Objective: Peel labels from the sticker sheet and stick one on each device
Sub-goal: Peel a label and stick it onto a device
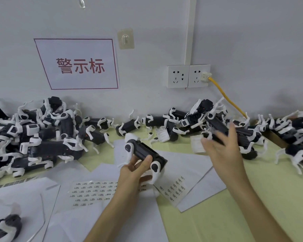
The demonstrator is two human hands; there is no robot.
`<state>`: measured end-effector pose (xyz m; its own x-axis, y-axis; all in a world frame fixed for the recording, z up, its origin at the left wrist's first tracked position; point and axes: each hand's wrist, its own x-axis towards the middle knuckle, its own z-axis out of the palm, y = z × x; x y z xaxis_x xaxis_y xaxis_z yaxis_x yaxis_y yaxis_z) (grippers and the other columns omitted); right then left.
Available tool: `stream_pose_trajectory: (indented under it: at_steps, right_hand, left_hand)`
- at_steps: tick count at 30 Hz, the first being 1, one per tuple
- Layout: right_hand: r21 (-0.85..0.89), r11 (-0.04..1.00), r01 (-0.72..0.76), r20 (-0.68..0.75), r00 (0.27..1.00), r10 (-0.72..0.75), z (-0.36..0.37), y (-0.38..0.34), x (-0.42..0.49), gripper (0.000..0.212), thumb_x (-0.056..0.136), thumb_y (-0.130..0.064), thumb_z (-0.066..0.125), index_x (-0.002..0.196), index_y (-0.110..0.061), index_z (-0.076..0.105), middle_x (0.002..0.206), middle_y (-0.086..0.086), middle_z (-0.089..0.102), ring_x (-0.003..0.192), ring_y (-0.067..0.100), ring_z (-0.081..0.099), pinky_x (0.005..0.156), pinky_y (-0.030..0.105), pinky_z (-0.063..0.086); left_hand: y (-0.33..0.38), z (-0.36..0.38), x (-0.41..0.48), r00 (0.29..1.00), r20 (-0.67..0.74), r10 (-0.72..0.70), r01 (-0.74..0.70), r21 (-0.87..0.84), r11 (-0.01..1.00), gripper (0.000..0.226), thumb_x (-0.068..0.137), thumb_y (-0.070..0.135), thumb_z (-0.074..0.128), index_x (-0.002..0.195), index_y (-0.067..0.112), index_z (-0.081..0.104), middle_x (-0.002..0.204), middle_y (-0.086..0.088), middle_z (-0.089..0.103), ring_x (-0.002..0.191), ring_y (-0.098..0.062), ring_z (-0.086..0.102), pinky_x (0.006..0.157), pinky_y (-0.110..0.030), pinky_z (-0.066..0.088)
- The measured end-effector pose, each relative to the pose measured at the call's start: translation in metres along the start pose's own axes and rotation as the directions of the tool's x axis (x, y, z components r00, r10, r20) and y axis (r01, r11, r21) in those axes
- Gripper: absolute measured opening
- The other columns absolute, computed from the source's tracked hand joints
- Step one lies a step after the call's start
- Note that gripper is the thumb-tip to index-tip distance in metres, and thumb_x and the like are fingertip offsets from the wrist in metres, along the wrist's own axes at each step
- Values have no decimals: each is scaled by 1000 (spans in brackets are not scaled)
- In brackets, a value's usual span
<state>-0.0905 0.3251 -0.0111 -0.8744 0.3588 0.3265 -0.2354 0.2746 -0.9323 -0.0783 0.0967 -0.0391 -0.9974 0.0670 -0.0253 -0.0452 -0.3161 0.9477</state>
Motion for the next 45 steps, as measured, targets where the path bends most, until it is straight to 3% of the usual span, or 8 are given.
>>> stream_pose_trajectory:
  at_steps: [5, 14, 19, 22, 25, 33, 37, 45]
  right_hand:
    - [187, 975, -117, 508, 861, 6, 41, -10, -37, 118, 62, -61, 82, 153, -52, 8, 125, -22, 67, 117, 5, 65, 102, 40, 51]
    - [435, 897, -73, 267, 962, -52, 42, -5, -34, 99, 61, -33, 88, 147, -40, 39, 110, 3, 76, 103, 19, 72, 84, 26, 58]
    - [672, 688, -275, 317, 946, 68, 23, -14, -21, 76, 74, -12, 79, 142, -23, 49, 101, 8, 69, 88, 20, 69, 76, 34, 61]
    - [613, 731, -299, 445, 896, -7, 19, -16, -23, 68, 79, -15, 70, 143, -22, 47, 96, 2, 76, 88, 13, 74, 78, 27, 59]
    - [454, 854, -252, 527, 849, -29, 22, -15, -29, 75, 75, -22, 74, 144, -29, 46, 104, 10, 77, 107, 20, 72, 100, 38, 49]
    - [198, 966, 166, 162, 966, -199, 24, -14, -27, 42, 78, -34, 74, 119, -29, 66, 113, -10, 74, 112, 8, 65, 92, 34, 49]
    - [519, 849, -96, 281, 957, -64, 20, -18, -24, 11, 83, -23, 67, 86, -18, 77, 80, 9, 70, 72, 19, 63, 66, 28, 50]
    - [246, 945, -217, 437, 895, 92, 31, -15, -33, 10, 88, -16, 73, 80, -19, 78, 84, -1, 74, 81, 12, 70, 71, 20, 53]
  left_hand:
    - [-1, 3, 0, 996, -61, 72, -68, 68, 995, 50, 76, 43, 85, 119, 22, 71, 112, -1, 78, 107, -24, 72, 83, -35, 55]
    - [0, 0, 1, 969, 212, 129, -178, 232, 956, 39, 94, 15, 67, 131, 25, 66, 132, 6, 70, 115, -17, 67, 88, -30, 55]
    - [5, -4, 1, 994, 110, -22, 20, 18, 1000, 41, 91, -15, 42, 71, 5, 72, 99, -24, 74, 85, -28, 74, 74, -31, 61]
    - [14, -2, 0, 957, 249, -146, 203, -221, 954, 34, 88, 25, 56, 95, 2, 80, 102, -29, 73, 82, -37, 73, 68, -39, 63]
    - [14, -1, -6, 881, 417, -223, 273, -65, 960, 54, 96, 51, 52, 116, 6, 75, 109, -26, 72, 90, -34, 71, 76, -38, 58]
    - [3, 6, -10, 922, 367, -126, 101, 86, 991, 43, 87, 44, 65, 119, 15, 71, 99, -10, 70, 96, -23, 67, 82, -28, 52]
    - [-7, 11, -9, 967, 252, -20, 11, 37, 999, 43, 80, 48, 74, 114, 22, 70, 106, -9, 71, 99, -20, 69, 80, -25, 54]
    - [-24, 17, -10, 961, 272, 54, -76, 72, 994, 57, 85, 40, 77, 134, 20, 56, 129, -6, 68, 124, -23, 64, 97, -33, 53]
